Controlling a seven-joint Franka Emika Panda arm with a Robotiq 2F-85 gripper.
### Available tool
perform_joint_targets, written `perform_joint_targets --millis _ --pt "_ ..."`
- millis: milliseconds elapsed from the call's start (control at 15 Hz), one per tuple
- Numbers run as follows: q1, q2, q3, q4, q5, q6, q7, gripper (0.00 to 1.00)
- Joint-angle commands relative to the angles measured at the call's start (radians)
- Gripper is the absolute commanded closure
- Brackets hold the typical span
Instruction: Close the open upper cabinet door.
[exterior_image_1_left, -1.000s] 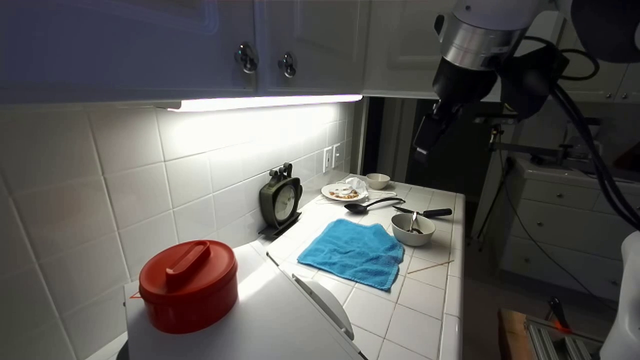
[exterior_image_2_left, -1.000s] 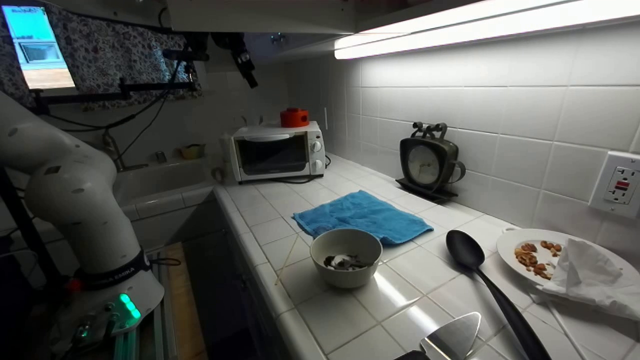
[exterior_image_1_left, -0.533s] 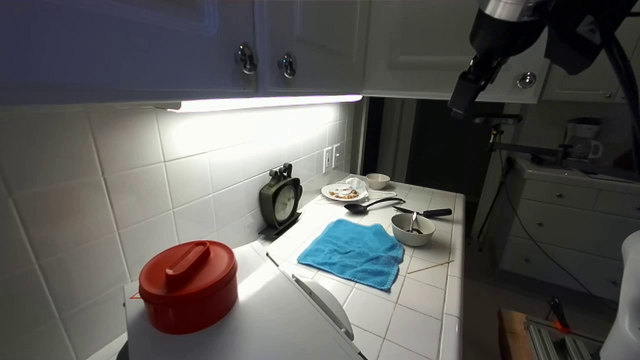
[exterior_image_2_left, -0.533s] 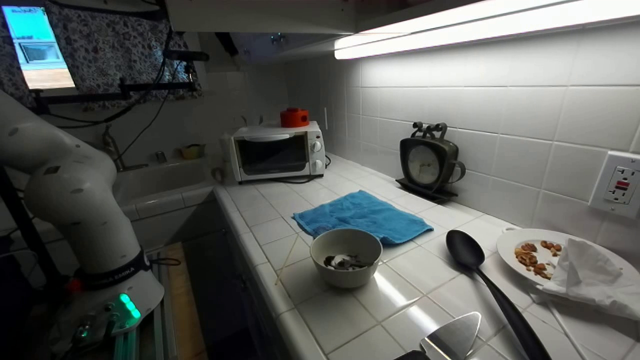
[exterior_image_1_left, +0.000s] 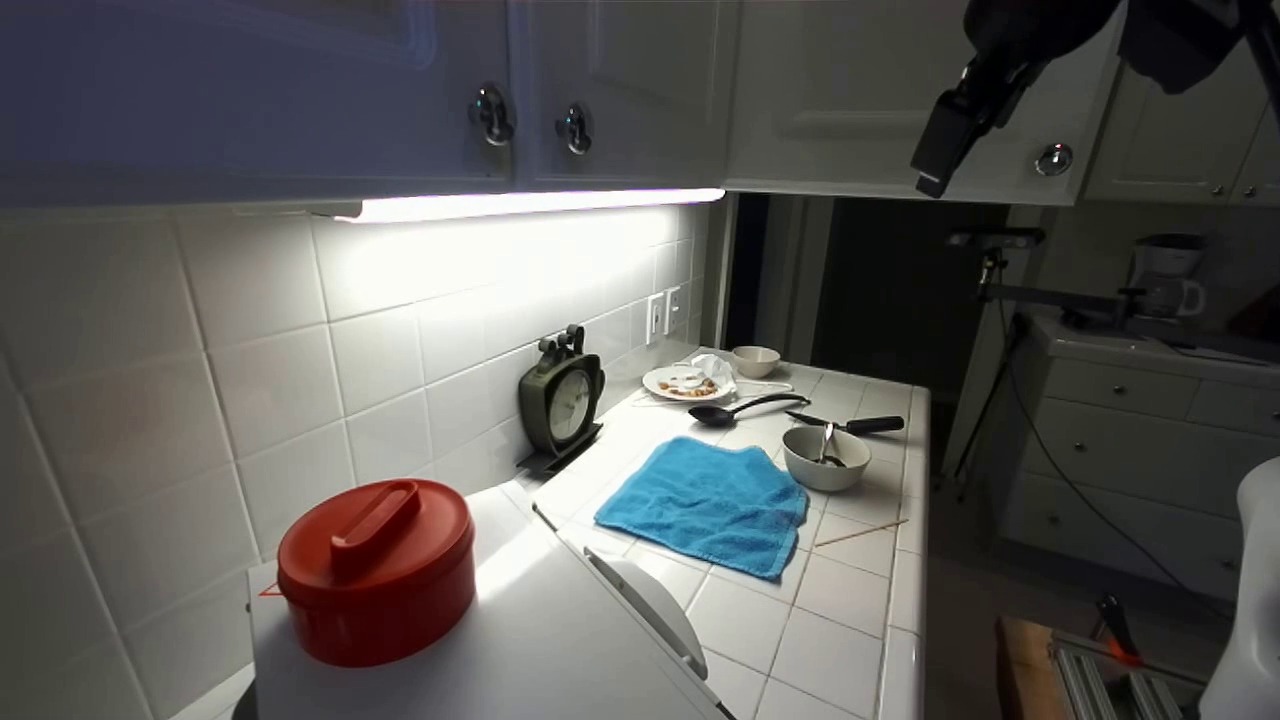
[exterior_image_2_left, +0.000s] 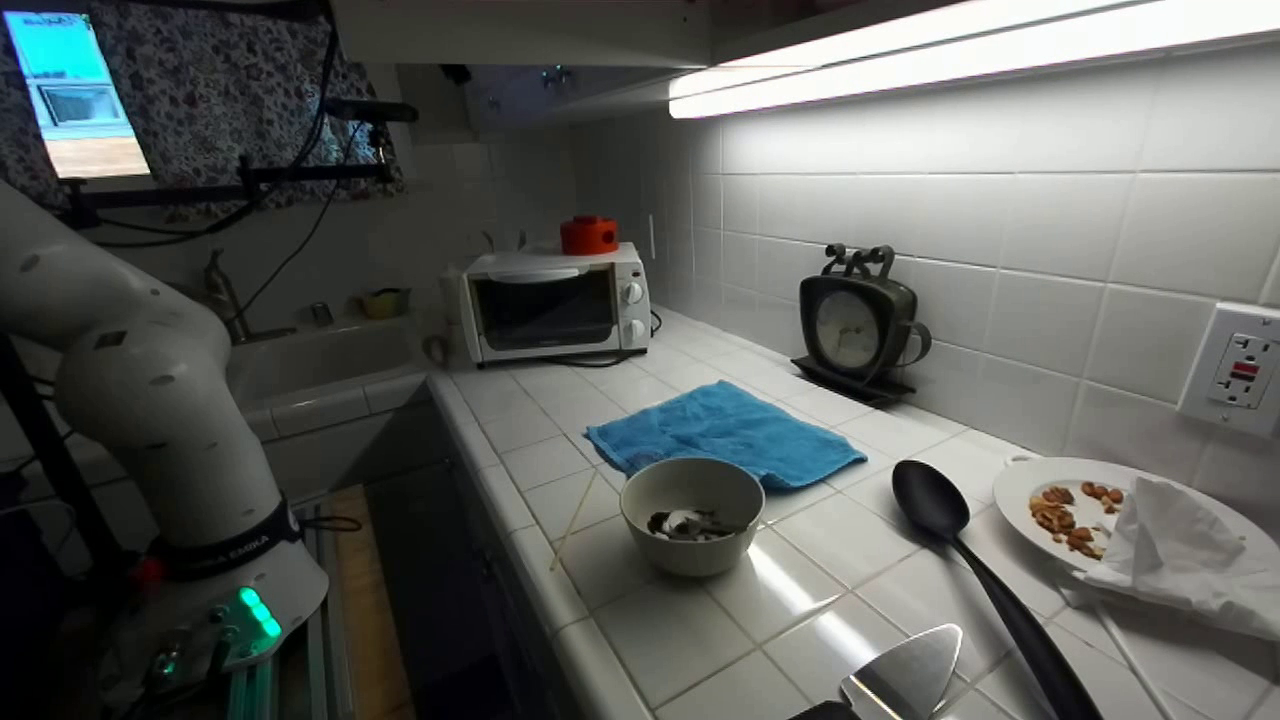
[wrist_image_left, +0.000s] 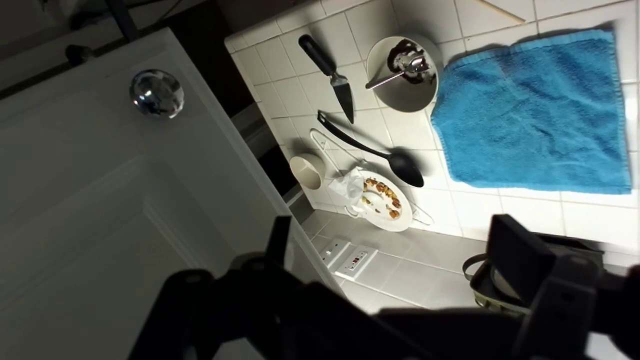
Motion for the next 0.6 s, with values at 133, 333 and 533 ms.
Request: perform_joint_targets --millis 133,333,533 --pt "0.057 -0.024 -0.030 0.001 -0.076 0.066 -0.006 0.00" --pt "0.084 -0.047 -0.060 -0.021 -0.118 0.168 -0.025 0.00" --pt "0.098 -0.066 -0.096 -0.038 -0.138 0.266 -0.018 0.00"
